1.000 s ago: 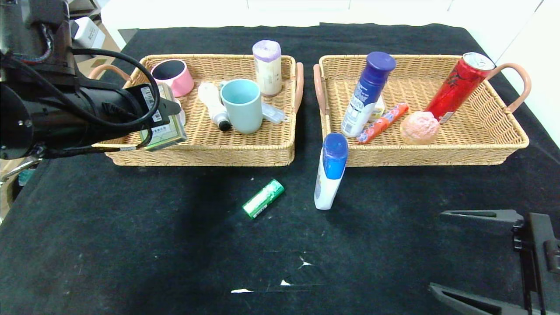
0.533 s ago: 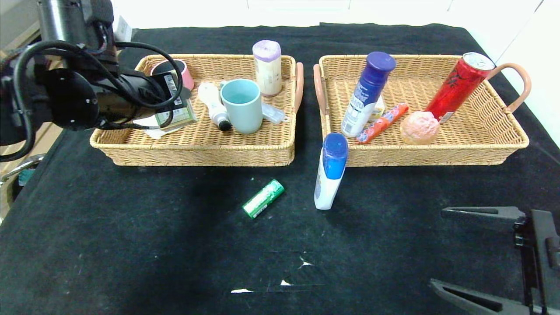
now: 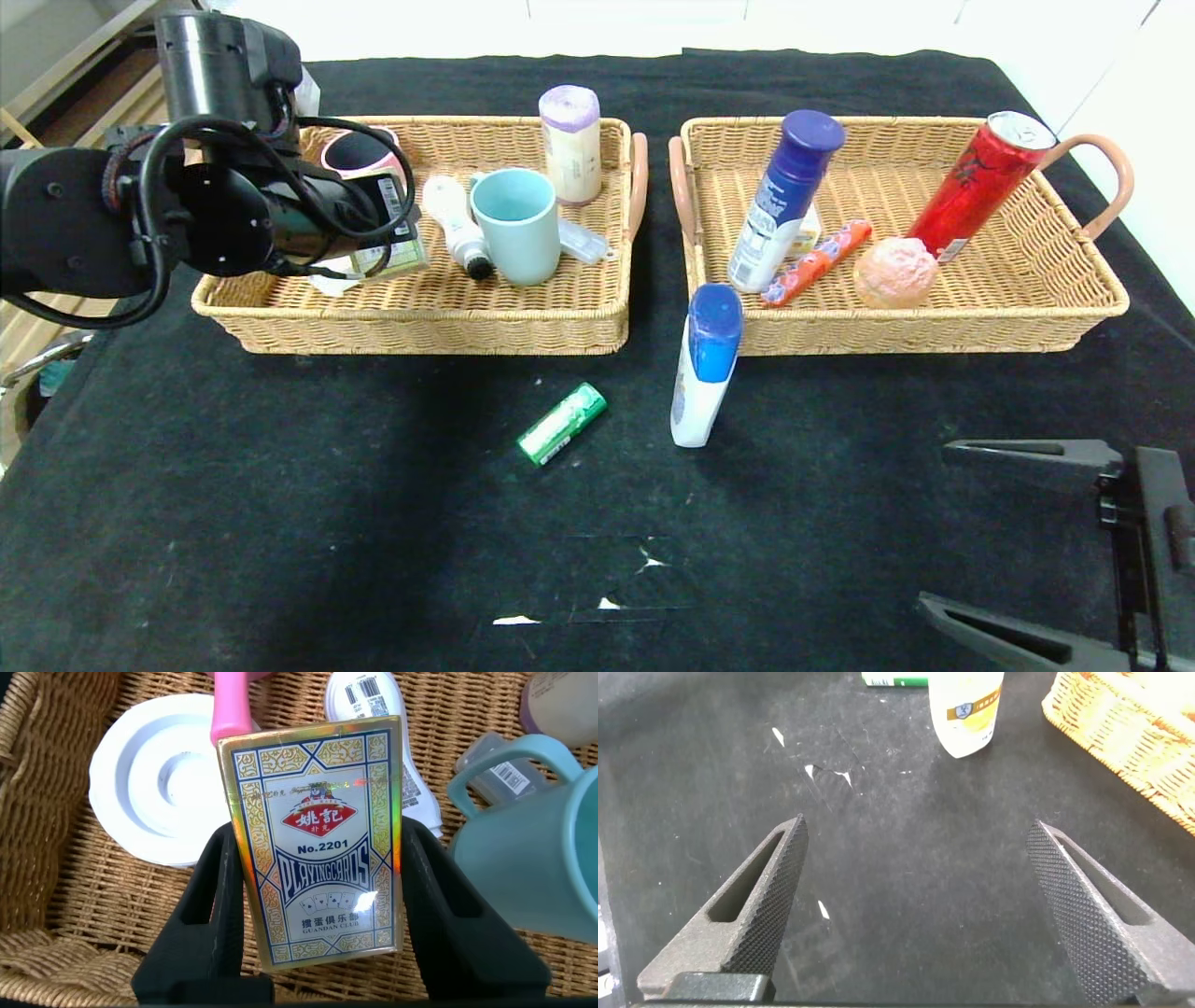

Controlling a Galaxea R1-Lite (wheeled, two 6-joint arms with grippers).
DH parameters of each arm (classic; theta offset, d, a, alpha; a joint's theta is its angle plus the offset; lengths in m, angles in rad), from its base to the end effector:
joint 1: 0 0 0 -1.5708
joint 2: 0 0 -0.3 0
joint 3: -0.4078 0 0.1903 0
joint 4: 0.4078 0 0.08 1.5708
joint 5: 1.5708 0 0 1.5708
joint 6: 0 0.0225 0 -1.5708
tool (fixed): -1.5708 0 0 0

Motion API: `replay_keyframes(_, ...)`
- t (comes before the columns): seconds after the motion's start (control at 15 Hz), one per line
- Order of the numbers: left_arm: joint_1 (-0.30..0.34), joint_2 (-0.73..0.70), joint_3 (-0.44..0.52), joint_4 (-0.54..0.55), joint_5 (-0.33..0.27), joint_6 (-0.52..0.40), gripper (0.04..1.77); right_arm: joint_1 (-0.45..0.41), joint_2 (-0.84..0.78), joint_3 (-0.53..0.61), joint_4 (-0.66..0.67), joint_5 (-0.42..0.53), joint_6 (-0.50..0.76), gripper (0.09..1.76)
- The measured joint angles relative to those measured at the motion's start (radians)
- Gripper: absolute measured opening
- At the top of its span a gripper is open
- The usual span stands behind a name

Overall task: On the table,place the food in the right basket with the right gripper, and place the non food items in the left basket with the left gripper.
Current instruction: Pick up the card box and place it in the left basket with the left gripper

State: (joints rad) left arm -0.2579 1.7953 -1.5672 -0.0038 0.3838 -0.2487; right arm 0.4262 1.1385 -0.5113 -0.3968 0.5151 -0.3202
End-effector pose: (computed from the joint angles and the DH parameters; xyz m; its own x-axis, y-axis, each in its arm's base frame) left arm 0.3429 -0.0817 0.3041 0.9696 0.1315 -0.2062 -0.1659 0.9732 -0.1593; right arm 0.1384 0.0750 0.2082 0.5678 0.7988 -0.1987 -0.8214 0.5342 -0.1997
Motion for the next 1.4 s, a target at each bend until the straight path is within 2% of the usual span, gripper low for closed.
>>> replay_keyframes(0.13, -0.001, 0.003, 0.0, 0.0, 0.0, -0.002, 1.05, 0.0, 0.0, 0.0, 0.0, 0.0, 0.0, 1.71)
replay_keyframes(0.4, -0.002, 0.002, 0.008, -0.001, 0.0, -0.003, 1.33, 0.001, 0.0, 0.002, 0.0, 0.0, 0.0, 1.71)
replay_keyframes(0.73, -0.006, -0.011, 0.024, 0.006, 0.001, -0.004, 1.5, 0.001, 0.0, 0.003, 0.001, 0.0, 0.0, 1.71)
replay_keyframes(0.93, -0.012, -0.041, 0.074, 0.006, -0.003, -0.002, 1.57, 0.0, -0.001, 0.004, 0.001, 0.0, 0.0, 1.71)
replay_keyframes(1.4, -0.037, -0.183, 0.232, 0.006, -0.083, 0.001, 1.66, -0.015, -0.01, -0.004, 0.001, 0.0, 0.005, 1.71)
